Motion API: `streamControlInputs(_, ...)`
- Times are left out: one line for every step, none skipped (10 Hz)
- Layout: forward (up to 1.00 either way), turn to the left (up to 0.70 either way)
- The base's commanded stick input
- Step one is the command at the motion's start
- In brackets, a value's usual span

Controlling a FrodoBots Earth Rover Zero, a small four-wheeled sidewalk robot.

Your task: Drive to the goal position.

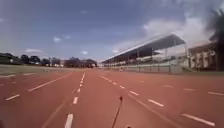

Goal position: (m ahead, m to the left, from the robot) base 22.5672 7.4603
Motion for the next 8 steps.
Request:
streamControlInputs(0.70,0.00)
streamControlInputs(0.70,0.00)
streamControlInputs(0.70,0.00)
streamControlInputs(0.70,0.00)
streamControlInputs(0.70,0.00)
streamControlInputs(0.70,0.00)
streamControlInputs(0.70,0.00)
streamControlInputs(0.70,0.00)
